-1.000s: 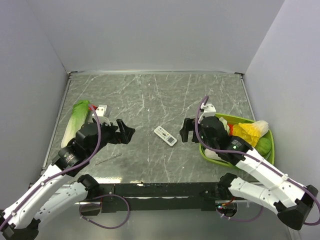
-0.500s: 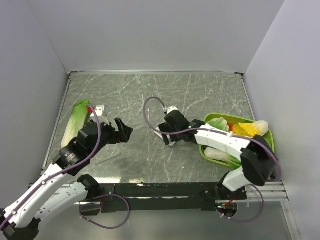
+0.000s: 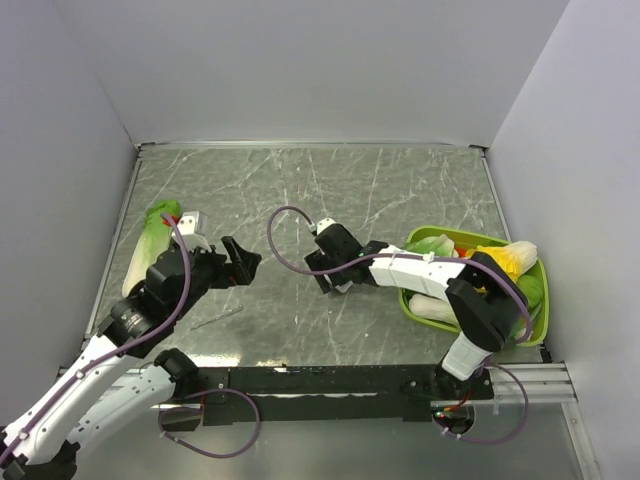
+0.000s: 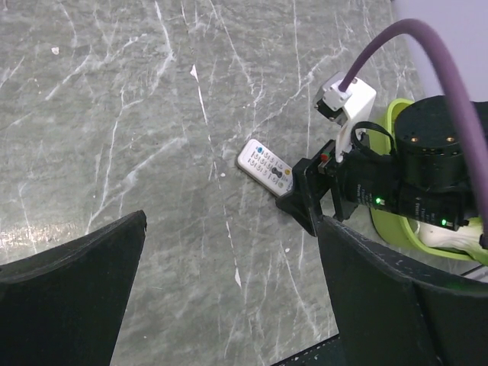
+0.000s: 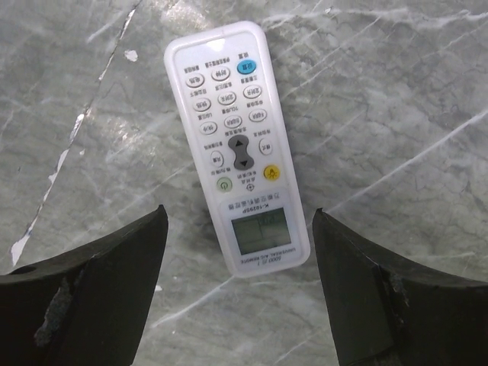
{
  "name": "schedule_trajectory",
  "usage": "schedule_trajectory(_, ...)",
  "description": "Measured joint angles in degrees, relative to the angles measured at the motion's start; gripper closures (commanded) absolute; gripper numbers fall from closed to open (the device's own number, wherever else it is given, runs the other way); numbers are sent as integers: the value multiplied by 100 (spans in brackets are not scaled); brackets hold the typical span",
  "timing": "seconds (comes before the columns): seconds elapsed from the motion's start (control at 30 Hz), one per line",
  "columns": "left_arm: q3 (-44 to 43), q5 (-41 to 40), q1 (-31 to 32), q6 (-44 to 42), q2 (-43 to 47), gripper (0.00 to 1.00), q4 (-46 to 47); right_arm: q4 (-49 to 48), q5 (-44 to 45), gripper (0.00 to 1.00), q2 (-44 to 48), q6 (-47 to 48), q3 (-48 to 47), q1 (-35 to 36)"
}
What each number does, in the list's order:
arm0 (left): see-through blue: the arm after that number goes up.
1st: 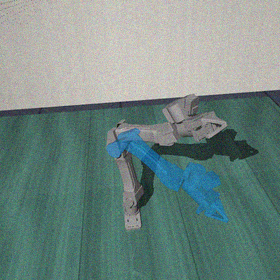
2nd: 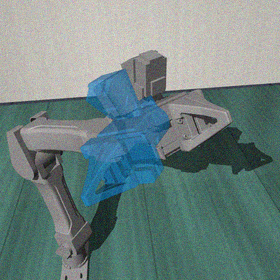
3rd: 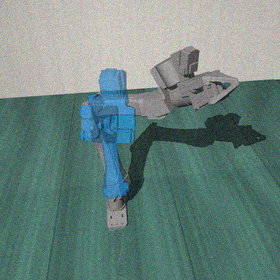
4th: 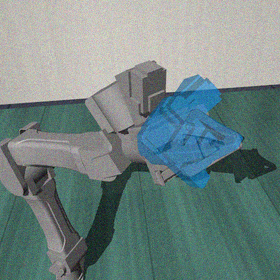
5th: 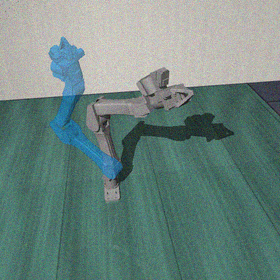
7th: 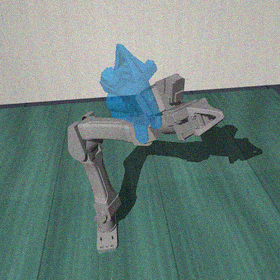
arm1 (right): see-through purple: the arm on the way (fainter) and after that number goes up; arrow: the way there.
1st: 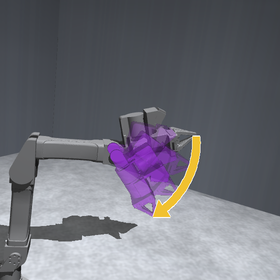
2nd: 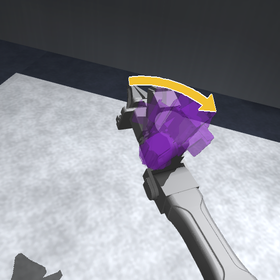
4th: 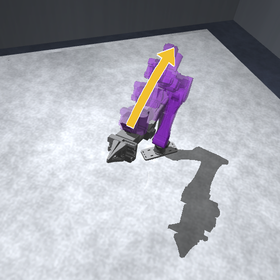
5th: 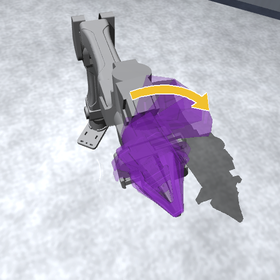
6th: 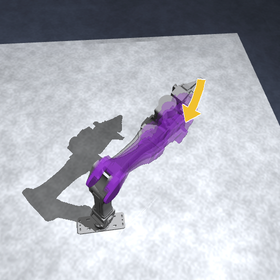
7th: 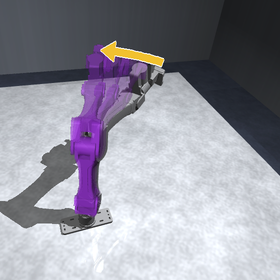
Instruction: Unload the batteries from the remote control
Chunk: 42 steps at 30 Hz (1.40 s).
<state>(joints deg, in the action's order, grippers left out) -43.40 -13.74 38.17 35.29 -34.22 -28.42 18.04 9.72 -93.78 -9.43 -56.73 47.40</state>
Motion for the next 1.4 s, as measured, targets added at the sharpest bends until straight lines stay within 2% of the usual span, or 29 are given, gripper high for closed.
schedule_trajectory(0.23,0,35,0,-4,-15,3,11,-79,142,24,-308,39,0,0)
schedule_trajectory(0.33,0,39,0,-2,-24,3,24,-120,181,34,-321,39,0,0)
schedule_trajectory(0.37,0,42,0,0,-26,4,28,-133,184,42,-321,46,0,0)
schedule_trajectory(0.47,0,83,0,79,-50,6,31,-153,197,55,-321,44,0,0)
schedule_trajectory(0.73,675,752,0,800,-146,11,450,-457,-234,62,-13,-175,229,-2)
schedule_trajectory(0.83,844,944,0,1049,-407,12,511,-544,-629,62,352,-413,472,-2)
schedule_trajectory(0.9,844,1003,0,1150,-645,11,568,-695,-946,57,605,-595,638,-2)
schedule_trajectory(0.93,844,1014,0,1193,-730,11,605,-739,-1027,48,660,-647,678,-2)
schedule_trajectory(1.0,839,1043,0,1244,-844,10,667,-809,-1056,39,686,-758,699,0)
schedule_trajectory(1.03,835,1045,0,1252,-887,10,684,-813,-1001,30,682,-776,699,9)
schedule_trajectory(1.13,835,1023,0,1252,-918,9,691,-800,-684,22,673,-680,699,90)
schedule_trajectory(1.2,804,901,-9,1250,-903,6,623,-774,-365,22,621,-511,684,219)
schedule_trajectory(1.27,728,758,-55,1248,-868,4,494,-713,4,29,481,-304,610,385)
schedule_trajectory(1.4,568,632,-422,1246,-531,4,214,-662,695,32,85,184,407,739)
